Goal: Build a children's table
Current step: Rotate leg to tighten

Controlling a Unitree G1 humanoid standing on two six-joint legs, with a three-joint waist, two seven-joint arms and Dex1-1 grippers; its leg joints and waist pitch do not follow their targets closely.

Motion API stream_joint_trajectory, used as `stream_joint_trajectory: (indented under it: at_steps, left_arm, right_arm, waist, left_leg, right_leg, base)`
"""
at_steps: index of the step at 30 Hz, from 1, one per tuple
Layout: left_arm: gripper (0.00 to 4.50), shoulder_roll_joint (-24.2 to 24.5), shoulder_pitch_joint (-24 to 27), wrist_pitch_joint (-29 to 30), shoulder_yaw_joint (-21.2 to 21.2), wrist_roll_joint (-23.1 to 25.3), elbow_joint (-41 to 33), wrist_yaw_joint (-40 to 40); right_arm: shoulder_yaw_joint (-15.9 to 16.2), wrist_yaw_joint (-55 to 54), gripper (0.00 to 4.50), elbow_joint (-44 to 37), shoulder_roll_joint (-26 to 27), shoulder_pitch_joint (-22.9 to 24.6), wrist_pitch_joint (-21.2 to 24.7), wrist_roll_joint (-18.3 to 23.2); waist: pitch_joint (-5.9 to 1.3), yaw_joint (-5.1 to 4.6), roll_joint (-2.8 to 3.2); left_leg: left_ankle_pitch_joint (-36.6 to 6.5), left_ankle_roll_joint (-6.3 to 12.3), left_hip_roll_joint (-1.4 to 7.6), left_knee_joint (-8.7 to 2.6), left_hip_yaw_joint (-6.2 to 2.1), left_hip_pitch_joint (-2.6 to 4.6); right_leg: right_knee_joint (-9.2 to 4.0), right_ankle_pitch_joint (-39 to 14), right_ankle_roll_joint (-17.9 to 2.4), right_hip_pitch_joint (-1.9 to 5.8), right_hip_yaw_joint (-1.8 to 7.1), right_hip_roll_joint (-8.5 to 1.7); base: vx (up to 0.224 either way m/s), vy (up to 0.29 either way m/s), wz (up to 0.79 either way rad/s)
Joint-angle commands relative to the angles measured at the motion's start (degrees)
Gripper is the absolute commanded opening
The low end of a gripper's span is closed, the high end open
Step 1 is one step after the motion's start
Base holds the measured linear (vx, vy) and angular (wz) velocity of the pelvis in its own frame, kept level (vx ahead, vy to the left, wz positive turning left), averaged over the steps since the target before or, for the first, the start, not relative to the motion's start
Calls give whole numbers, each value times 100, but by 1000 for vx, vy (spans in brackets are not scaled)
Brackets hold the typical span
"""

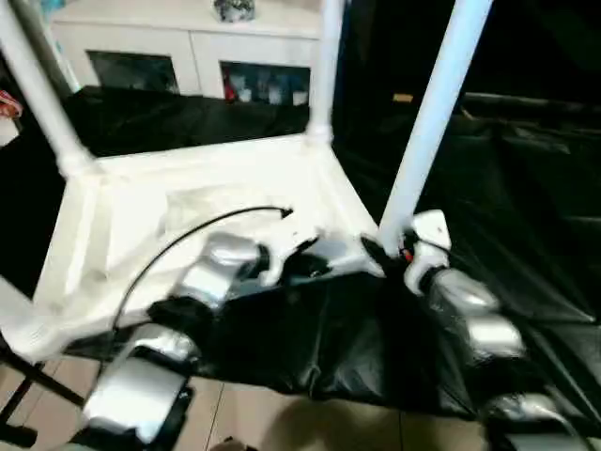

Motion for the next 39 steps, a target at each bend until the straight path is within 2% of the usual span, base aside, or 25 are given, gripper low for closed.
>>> stream_joint_trajectory:
  at_steps: [1, 2, 3, 4, 5, 7, 8, 9, 11, 12, 13, 14, 15, 18, 20, 21, 22, 26, 27, 30, 31, 32, 34, 39]
  left_arm:
    - [0, -416, -177, -6, -116, -83, -37, 300]
    - [0, -468, -188, -13, -101, -62, -4, 394]
    - [0, -546, -185, -60, -90, -39, 27, 446]
    - [0, -557, -185, -72, -86, -37, 34, 448]
    - [0, -567, -170, -100, -79, -57, 22, 392]
    - [0, -530, -135, -142, -68, -105, -26, 251]
    - [0, -502, -119, -176, -64, -129, -48, 169]
    - [0, -421, -74, -221, -59, -183, -119, -20]
    - [0, -375, -49, -224, -55, -208, -161, -107]
    - [0, -293, -4, -240, -49, -249, -236, -245]
    - [0, -225, 32, -241, -44, -289, -294, -371]
    - [0, -154, 72, -253, -42, -333, -355, -519]
    - [0, -154, 72, -253, -42, -333, -355, -519]
    - [0, 100, 208, -285, -57, -431, -549, -1041]
    - [0, 175, 230, -299, -68, -420, -577, -1142]
    - [0, 290, 245, -304, -64, -416, -605, -1304]
    - [0, 355, 248, -312, -72, -418, -617, -1400]
    - [0, 537, 259, -284, -112, -433, -674, -1699]
    - [0, 699, 287, -288, -171, -442, -714, -1992]
    - [0, 825, 327, -253, -219, -475, -800, -2265]
    - [0, 863, 337, -249, -236, -478, -822, -2325]
    - [0, 901, 342, -277, -257, -466, -824, -2370]
    - [0, 959, 356, -304, -288, -453, -839, -2458]
    - [0, 998, 315, -293, -302, -471, -793, -2541]
  right_arm:
    - [386, -137, 272, 306, 477, -29, 124, -101]
    - [377, -257, 272, 347, 565, -70, 81, -139]
    - [383, -475, 272, 382, 736, -121, -43, -222]
    - [382, -501, 328, 384, 765, -125, -73, -230]
    - [409, -504, 328, 362, 797, -117, -155, -265]
    - [402, -378, 342, 307, 784, -77, -208, -220]
    - [375, -311, 363, 279, 773, -63, -214, -174]
    - [386, -208, 378, 235, 684, -46, -232, -169]
    - [421, -159, 391, 206, 613, -34, -237, -200]
    - [486, -60, 391, 142, 472, -5, -243, -255]
    - [519, 128, 391, 78, 356, 22, -225, -238]
    - [545, 337, 391, 29, 241, 44, -220, -219]
    - [545, 337, 391, 29, 241, 44, -220, -219]
    - [616, 1266, 391, -123, -224, 130, -171, -108]
    - [646, 1553, 391, -159, -360, 155, -146, -74]
    - [738, 2091, 391, -214, -596, 208, -126, -49]
    - [792, 2333, 391, -228, -709, 229, -137, -47]
    - [947, 3047, 391, -361, -1005, 293, -109, 57]
    - [1080, 3716, 391, -585, -1245, 395, -7, 216]
    - [1128, 4198, 391, -748, -1402, 461, 99, 345]
    - [1128, 4325, 375, -801, -1440, 474, 141, 402]
    - [1142, 4477, 365, -854, -1490, 487, 173, 458]
    - [1204, 4787, 365, -902, -1594, 496, 196, 505]
    - [1400, 5121, 319, -801, -1729, 420, 137, 379]
  waist:
    - [-321, -14, 21]
    - [-332, -16, 15]
    - [-337, -29, 67]
    - [-344, -32, 51]
    - [-352, -27, 38]
    - [-353, -27, 38]
    - [-359, -30, 44]
    - [-355, -37, 16]
    - [-354, -43, 36]
    - [-352, -51, 5]
    - [-353, -45, 16]
    - [-356, -42, -7]
    - [-359, -40, 3]
    - [-365, -42, -9]
    - [-364, -24, -14]
    - [-358, -9, -30]
    - [-355, -2, -18]
    - [-348, 24, -17]
    - [-351, 46, -30]
    - [-355, 87, -34]
    - [-351, 92, -32]
    - [-354, 116, -63]
    - [-357, 140, -54]
    - [-357, 161, -51]
  left_leg:
    - [-2132, -227, 347, -509, -221, 120]
    - [-2012, -152, 331, -495, -206, 105]
    - [-1923, -129, 334, -493, -199, 98]
    - [-1862, -108, 330, -487, -198, 86]
    - [-1744, -36, 320, -472, -180, 92]
    - [-1627, 73, 315, -460, -170, 78]
    - [-1515, 127, 320, -464, -180, 54]
    - [-1478, 171, 320, -458, -171, 55]
    - [-1454, 202, 327, -461, -177, 51]
    - [-1466, 212, 334, -465, -176, 53]
    - [-1457, 214, 336, -465, -181, 55]
    - [-1413, 245, 340, -461, -175, 51]
    - [-1330, 290, 342, -454, -175, 35]
    - [-1192, 426, 342, -426, -161, 27]
    - [-1139, 494, 340, -416, -153, 31]
    - [-1104, 521, 341, -414, -155, 19]
    - [-1107, 537, 345, -416, -149, 20]
    - [-1241, 458, 372, -422, -144, 36]
    - [-1247, 467, 376, -419, -145, 40]
    - [-1163, 523, 385, -412, -141, 43]
    - [-1165, 526, 386, -413, -141, 34]
    - [-1152, 526, 391, -410, -142, 37]
    - [-1104, 504, 393, -410, -143, 42]
    - [-1130, 430, 388, -415, -146, 50]
  right_leg:
    - [-536, -1730, -1139, 118, 291, -410]
    - [-529, -1555, -1175, 138, 288, -408]
    - [-518, -1326, -1220, 136, 292, -399]
    - [-503, -1208, -1237, 151, 288, -398]
    - [-491, -1013, -1284, 159, 289, -390]
    - [-481, -903, -1331, 182, 287, -392]
    - [-466, -836, -1338, 210, 280, -398]
    - [-471, -847, -1343, 209, 277, -395]
    - [-468, -884, -1353, 214, 275, -397]
    - [-469, -928, -1355, 214, 273, -392]
    - [-465, -940, -1357, 217, 272, -396]
    - [-458, -903, -1359, 224, 272, -391]
    - [-447, -792, -1378, 236, 273, -400]
    - [-427, -577, -1487, 244, 275, -407]
    - [-427, -537, -1518, 249, 267, -399]
    - [-418, -541, -1513, 273, 254, -389]
    - [-419, -559, -1517, 261, 255, -387]
    - [-430, -834, -1523, 236, 253, -392]
    - [-428, -830, -1524, 248, 252, -393]
    - [-407, -716, -1554, 240, 252, -392]
    - [-409, -736, -1562, 237, 253, -397]
    - [-404, -787, -1557, 238, 254, -407]
    - [-404, -803, -1543, 233, 254, -409]
    - [-402, -787, -1574, 225, 250, -406]
  base:
    - [0, 0, 0]
    - [0, 0, 0]
    - [0, 0, 0]
    - [0, 0, 0]
    - [0, 0, 0]
    - [0, 0, 0]
    - [0, 0, 0]
    - [0, 0, 0]
    - [0, 0, 0]
    - [0, 0, 0]
    - [0, 0, 0]
    - [0, 0, 0]
    - [0, 0, 0]
    - [0, 0, 0]
    - [0, 0, 0]
    - [0, 0, 0]
    - [0, 0, 0]
    - [0, 0, 0]
    - [0, 0, 0]
    - [0, 0, 0]
    - [0, 0, 0]
    - [0, 0, 0]
    - [0, 0, 0]
    - [0, 0, 0]
